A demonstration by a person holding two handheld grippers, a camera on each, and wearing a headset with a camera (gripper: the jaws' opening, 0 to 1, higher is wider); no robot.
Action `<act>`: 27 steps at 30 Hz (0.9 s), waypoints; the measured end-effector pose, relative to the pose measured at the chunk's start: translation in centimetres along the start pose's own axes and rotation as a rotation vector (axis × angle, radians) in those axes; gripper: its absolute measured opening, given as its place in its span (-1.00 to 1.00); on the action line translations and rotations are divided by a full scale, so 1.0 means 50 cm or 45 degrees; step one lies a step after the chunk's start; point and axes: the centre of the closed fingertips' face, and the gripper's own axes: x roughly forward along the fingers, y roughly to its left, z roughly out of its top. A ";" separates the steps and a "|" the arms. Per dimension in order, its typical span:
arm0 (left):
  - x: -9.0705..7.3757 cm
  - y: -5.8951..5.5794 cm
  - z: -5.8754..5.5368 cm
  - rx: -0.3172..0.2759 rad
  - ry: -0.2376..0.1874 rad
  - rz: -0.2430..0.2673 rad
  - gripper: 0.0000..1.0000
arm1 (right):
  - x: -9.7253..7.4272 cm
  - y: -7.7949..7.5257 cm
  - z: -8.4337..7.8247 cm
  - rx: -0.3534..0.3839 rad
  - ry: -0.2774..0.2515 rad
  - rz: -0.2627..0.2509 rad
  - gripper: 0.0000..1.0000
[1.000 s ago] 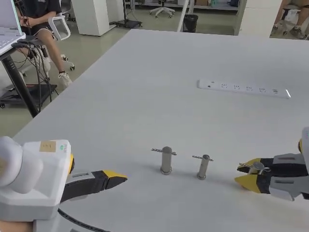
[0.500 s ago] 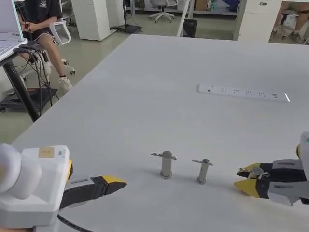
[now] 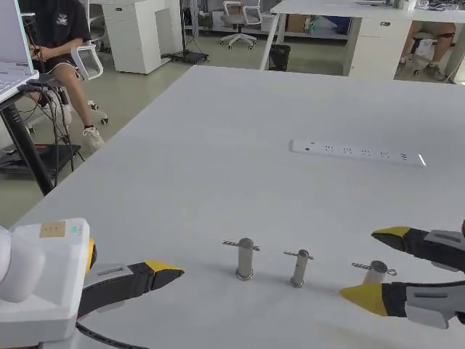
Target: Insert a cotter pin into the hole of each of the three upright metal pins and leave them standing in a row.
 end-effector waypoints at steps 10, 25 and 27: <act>0.012 0.012 0.022 -0.041 -0.079 0.056 0.88 | -0.059 0.028 0.021 0.153 -0.044 -0.099 0.80; -0.006 0.021 0.013 -0.056 -0.065 0.111 0.92 | -0.158 0.066 0.000 0.317 -0.027 -0.273 0.95; -0.009 0.020 0.015 -0.056 -0.070 0.111 0.92 | -0.170 0.071 -0.009 0.350 -0.027 -0.289 0.96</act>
